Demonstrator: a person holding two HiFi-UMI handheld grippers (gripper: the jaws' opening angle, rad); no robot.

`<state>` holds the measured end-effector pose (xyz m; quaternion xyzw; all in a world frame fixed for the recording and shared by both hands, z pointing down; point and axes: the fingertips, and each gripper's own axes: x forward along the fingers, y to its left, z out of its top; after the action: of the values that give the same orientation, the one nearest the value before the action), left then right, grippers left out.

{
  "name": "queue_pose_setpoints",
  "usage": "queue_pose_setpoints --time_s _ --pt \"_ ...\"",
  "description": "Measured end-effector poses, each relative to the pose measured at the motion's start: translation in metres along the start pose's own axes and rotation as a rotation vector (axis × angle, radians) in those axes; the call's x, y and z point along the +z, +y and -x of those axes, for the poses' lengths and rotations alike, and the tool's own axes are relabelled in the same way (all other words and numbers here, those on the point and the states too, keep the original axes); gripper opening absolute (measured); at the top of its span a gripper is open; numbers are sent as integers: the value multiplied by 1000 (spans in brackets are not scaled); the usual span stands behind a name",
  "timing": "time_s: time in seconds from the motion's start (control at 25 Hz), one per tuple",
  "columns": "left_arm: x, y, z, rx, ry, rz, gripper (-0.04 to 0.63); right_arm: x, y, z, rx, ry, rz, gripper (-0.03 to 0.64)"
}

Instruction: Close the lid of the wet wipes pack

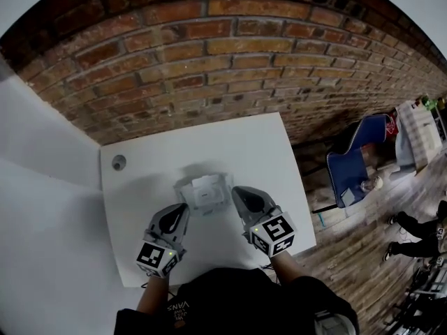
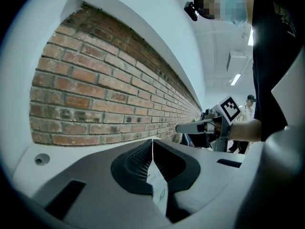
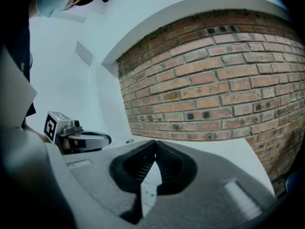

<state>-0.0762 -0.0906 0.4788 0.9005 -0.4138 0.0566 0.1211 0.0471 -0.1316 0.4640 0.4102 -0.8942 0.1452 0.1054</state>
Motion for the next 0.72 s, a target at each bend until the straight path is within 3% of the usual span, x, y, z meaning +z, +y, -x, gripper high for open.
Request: queue_pose_setpoints --time_s 0.4,0.72 --pt "-43 13 -21 26 116 -10 2 -22 -13 -30 42 60 -4 -3" --pt "-57 15 -36 20 153 -12 2 -35 -18 -53 78 102 -5 -3"
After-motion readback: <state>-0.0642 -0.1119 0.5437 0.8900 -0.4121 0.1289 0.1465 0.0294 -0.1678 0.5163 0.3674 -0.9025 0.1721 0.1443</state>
